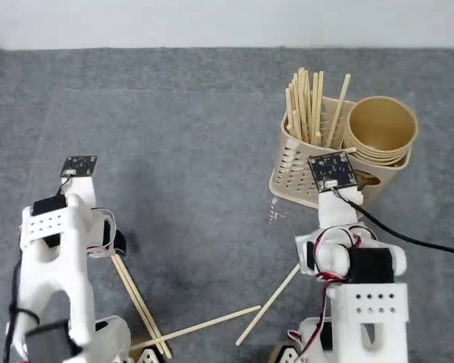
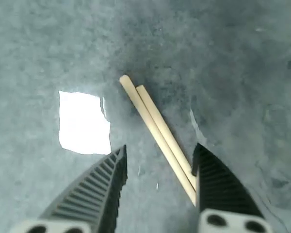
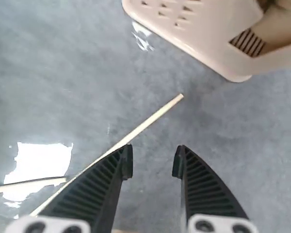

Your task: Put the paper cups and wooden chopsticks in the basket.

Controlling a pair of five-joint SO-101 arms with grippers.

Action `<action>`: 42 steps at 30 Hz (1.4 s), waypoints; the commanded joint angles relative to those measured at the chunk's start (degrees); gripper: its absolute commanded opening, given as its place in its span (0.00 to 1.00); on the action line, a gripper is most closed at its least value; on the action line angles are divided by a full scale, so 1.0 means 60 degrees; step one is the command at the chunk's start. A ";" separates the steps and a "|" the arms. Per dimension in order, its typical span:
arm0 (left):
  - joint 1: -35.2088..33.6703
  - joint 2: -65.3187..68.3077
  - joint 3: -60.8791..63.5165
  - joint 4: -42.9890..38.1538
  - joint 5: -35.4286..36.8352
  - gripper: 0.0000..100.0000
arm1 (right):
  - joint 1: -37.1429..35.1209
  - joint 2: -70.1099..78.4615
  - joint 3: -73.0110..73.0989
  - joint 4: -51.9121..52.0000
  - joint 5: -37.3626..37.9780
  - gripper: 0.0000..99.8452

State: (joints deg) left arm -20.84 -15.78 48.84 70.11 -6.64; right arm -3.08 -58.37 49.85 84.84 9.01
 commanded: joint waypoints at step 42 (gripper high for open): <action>0.2857 0.2520 -0.3084 -0.1143 0.3326 0.01 | 0.1824 -0.0242 0.0029 -0.0271 0.0923 0.15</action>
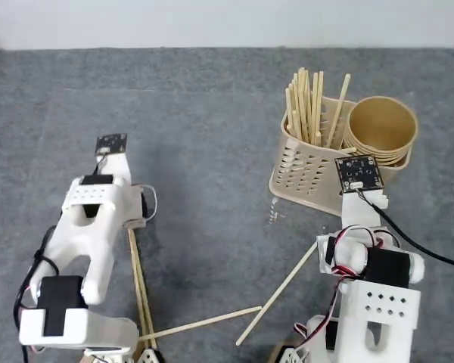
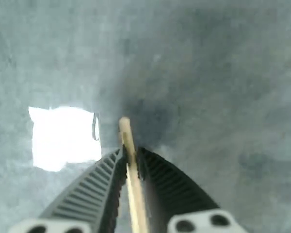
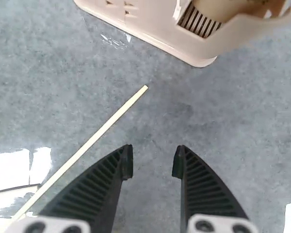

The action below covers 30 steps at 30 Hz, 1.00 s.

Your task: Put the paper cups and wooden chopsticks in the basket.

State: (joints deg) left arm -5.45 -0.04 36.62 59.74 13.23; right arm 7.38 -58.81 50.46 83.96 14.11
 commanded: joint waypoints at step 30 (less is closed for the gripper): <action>0.2725 -0.0015 -1.3516 0.4117 0.0073 0.01 | 0.0037 -0.0168 0.0571 0.0154 0.0088 0.15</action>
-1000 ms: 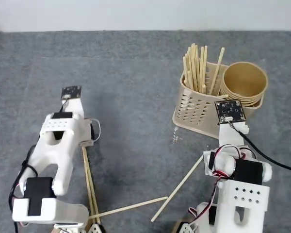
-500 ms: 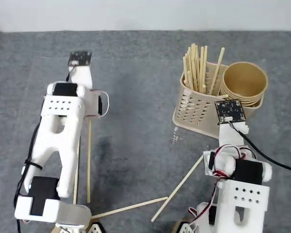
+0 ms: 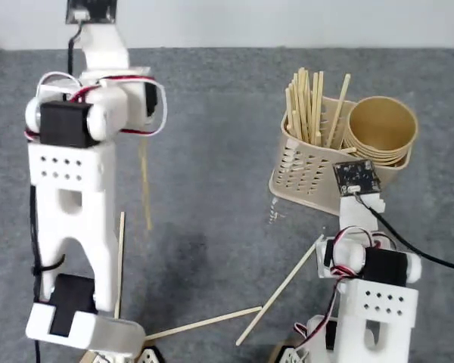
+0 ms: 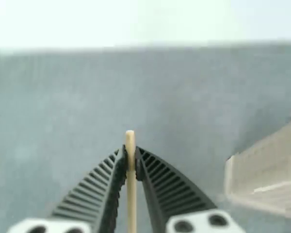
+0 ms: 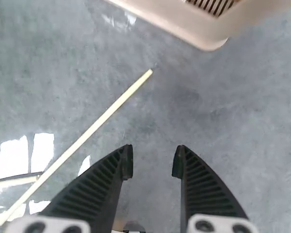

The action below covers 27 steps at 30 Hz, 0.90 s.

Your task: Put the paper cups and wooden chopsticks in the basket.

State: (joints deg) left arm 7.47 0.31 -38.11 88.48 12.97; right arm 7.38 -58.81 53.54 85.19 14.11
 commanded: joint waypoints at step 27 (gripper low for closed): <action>0.3941 -0.0059 0.2498 -0.9744 0.1216 0.01 | 0.0095 -0.0168 0.0557 -0.0154 -0.0015 0.15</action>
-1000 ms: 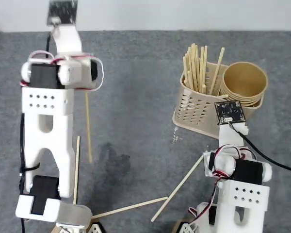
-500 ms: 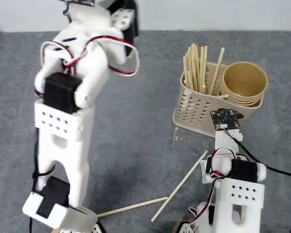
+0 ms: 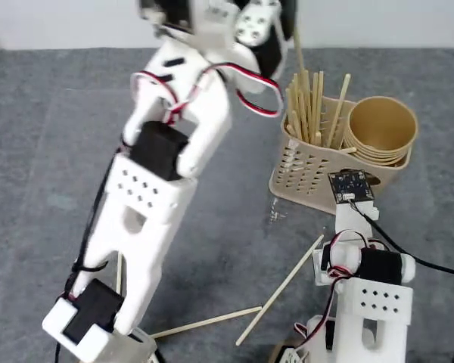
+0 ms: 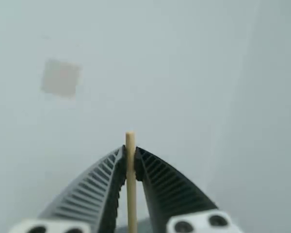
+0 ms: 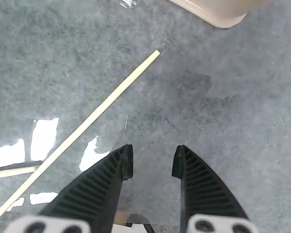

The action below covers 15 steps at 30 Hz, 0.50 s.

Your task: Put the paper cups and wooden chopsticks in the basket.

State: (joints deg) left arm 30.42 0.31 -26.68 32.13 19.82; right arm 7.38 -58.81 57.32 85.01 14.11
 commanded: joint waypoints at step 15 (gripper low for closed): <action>-0.0073 -0.1231 0.1648 0.2271 -0.0821 0.15 | 0.0095 -0.0168 -0.0073 -0.0125 -0.0015 0.15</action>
State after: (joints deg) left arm 30.59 -0.48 -13.14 40.66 14.90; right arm 7.38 -58.81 57.32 85.01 14.11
